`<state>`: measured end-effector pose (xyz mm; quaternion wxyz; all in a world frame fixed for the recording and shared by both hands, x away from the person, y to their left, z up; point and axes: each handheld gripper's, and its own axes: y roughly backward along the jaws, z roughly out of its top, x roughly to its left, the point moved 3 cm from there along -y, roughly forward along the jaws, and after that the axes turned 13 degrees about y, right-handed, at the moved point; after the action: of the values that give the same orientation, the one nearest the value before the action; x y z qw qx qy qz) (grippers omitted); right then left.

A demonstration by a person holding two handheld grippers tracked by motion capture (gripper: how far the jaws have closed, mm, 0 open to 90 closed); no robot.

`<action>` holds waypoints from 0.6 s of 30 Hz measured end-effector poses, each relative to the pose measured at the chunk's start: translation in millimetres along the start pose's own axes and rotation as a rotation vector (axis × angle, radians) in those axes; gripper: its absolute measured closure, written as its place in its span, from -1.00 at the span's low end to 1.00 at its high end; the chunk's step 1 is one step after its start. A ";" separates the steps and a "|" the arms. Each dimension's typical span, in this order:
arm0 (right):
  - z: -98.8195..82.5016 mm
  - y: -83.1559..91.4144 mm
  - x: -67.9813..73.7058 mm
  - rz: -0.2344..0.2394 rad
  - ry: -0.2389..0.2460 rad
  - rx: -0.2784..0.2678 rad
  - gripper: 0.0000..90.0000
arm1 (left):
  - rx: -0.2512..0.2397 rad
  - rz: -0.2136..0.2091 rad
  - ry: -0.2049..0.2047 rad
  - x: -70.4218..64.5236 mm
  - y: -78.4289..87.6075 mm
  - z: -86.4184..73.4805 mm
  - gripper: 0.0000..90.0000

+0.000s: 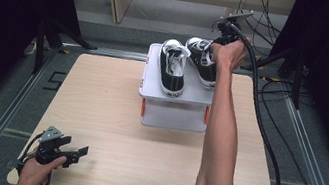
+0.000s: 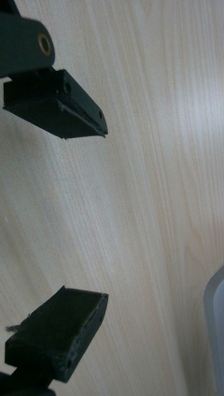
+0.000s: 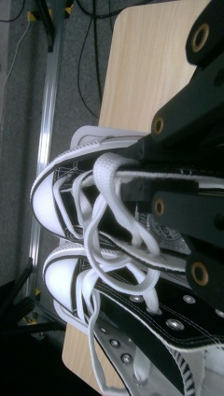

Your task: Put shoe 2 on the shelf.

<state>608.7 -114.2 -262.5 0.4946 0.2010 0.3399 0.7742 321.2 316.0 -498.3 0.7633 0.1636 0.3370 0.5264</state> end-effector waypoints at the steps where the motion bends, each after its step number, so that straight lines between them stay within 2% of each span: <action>1: -0.2 -2.3 1.1 -0.022 -0.004 0.000 0.92 | 0.000 -0.002 0.002 -0.3 -0.2 -0.1 -0.65; 4: 0.2 -7.9 7.2 -0.023 -0.020 0.004 0.92 | -0.003 -0.011 0.006 -2.0 0.3 0.4 -0.65; 7: -0.7 -8.8 11.6 -0.025 -0.017 0.005 0.91 | -0.005 -0.015 0.006 -2.9 0.1 0.4 -0.65; 10: -4.6 -6.9 15.8 -0.010 -0.018 0.026 0.90 | 0.000 -0.005 -0.005 -2.3 -0.4 0.2 -0.65; 12: -9.5 -7.4 19.4 -0.009 -0.027 0.039 0.90 | -0.001 -0.012 0.005 -3.7 -0.5 -0.1 -0.65; 13: -12.0 -7.6 20.3 -0.010 -0.012 0.041 0.90 | -0.003 -0.009 0.001 -4.0 -0.5 0.0 -0.65; 15: -15.7 -6.9 24.2 0.001 -0.027 0.040 0.89 | -0.002 -0.007 -0.009 -3.2 -0.9 0.0 -0.65; 18: -17.8 -5.9 27.7 -0.010 -0.012 0.057 0.88 | -0.002 -0.005 0.002 -3.7 -0.6 -0.2 -0.65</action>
<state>589.0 -93.4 -279.7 0.4946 0.2177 0.3598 0.7606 320.7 312.4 -497.6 0.7646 0.1617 0.3376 0.5247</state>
